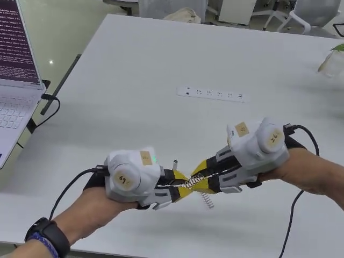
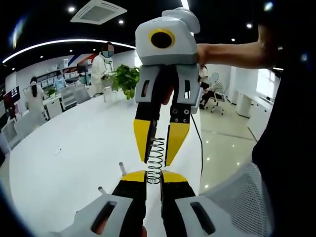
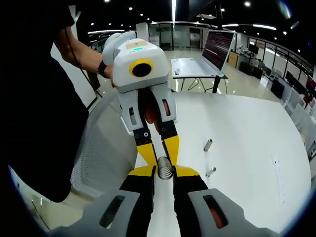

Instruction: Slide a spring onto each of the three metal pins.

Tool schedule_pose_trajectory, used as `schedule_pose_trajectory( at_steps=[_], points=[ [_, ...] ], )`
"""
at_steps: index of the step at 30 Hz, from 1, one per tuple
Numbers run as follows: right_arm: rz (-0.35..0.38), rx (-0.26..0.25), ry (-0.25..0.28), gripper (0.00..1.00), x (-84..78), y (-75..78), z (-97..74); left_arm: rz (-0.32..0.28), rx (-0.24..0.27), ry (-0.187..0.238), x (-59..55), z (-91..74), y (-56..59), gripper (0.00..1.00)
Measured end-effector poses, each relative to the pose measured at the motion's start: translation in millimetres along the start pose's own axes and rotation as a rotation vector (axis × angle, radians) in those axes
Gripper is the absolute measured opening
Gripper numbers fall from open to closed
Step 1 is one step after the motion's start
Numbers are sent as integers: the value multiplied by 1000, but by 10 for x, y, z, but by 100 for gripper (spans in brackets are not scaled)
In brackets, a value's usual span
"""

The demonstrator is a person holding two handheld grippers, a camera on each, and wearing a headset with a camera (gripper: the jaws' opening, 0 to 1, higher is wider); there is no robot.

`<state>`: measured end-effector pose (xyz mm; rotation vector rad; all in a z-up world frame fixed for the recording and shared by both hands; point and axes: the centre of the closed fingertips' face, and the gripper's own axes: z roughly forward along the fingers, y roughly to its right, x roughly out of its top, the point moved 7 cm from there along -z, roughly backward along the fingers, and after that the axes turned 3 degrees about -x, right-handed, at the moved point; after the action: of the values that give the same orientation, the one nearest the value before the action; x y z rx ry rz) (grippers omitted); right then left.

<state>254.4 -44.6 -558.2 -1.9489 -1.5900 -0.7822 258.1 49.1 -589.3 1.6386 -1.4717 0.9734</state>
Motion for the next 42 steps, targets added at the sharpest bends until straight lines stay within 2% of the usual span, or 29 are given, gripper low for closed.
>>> schedule_pose_trajectory(
  at_steps=[10, 21, 34, 42],
  points=[
    [-88, 37, -62, 10, 85, 18, 3, -4, -6, 27, 50, 22, -2, 2],
    [-174, 63, -125, 9, 85, 29, 36, -8, -9, 31, 45, 5, -11, 2],
    [-180, 57, -133, 8, 77, 43, 53, -19, -15, 33, 16, 25, -30, 4],
    [-159, 51, -139, 8, 47, 59, 67, -31, -8, 14, -53, 11, -42, 9]
  ],
)
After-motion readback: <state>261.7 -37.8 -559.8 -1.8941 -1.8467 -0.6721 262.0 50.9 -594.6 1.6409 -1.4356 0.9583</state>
